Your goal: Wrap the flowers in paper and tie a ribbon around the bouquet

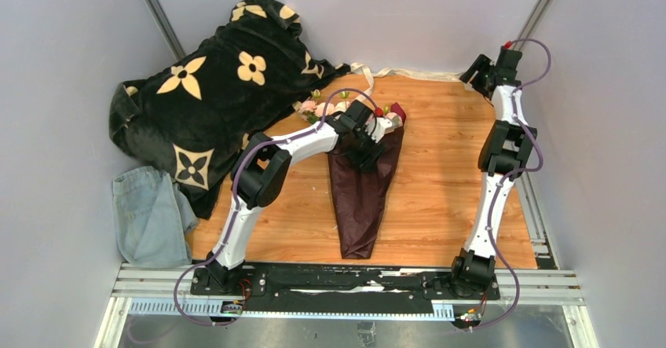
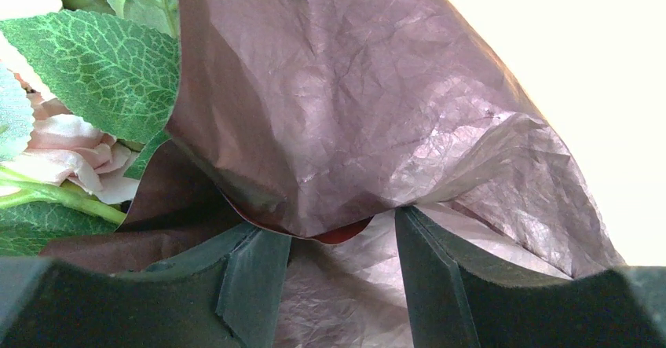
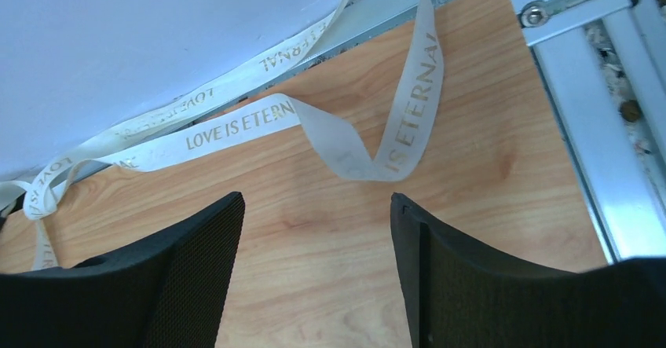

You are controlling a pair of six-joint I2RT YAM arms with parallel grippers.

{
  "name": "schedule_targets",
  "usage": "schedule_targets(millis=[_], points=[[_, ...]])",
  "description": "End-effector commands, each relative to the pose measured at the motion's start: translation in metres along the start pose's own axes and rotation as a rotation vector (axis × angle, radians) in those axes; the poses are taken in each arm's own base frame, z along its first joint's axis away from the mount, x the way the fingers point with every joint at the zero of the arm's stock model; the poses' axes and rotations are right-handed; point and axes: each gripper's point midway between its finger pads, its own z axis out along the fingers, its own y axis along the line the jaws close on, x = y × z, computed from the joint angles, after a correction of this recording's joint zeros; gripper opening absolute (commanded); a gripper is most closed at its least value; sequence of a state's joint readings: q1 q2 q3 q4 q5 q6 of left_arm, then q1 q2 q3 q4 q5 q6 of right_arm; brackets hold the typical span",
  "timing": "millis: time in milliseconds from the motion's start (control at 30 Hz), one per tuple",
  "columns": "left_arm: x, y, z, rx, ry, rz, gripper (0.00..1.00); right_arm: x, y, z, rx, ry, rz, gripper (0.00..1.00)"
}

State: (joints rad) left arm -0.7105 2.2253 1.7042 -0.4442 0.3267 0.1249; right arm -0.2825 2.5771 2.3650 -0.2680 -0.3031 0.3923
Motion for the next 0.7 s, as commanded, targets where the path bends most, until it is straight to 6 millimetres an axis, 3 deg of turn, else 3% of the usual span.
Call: schedule_targets(millis=[0, 267, 533, 667], points=[[0.059, 0.010, 0.027, -0.022, 0.178, -0.034, 0.61, -0.016, 0.013, 0.021, -0.098, -0.098, -0.045, 0.74], [0.063, 0.011, 0.031, -0.022, 0.192, -0.037, 0.61, -0.015, 0.002, 0.048, -0.105, -0.169, -0.058, 0.78], [0.068, 0.011, 0.034, -0.021, 0.205, -0.044, 0.61, -0.059, 0.007, 0.040, -0.103, -0.330, -0.069, 0.78], [0.071, 0.011, 0.036, -0.019, 0.212, -0.048, 0.61, -0.056, -0.008, 0.050, -0.050, -0.349, -0.046, 0.83]])
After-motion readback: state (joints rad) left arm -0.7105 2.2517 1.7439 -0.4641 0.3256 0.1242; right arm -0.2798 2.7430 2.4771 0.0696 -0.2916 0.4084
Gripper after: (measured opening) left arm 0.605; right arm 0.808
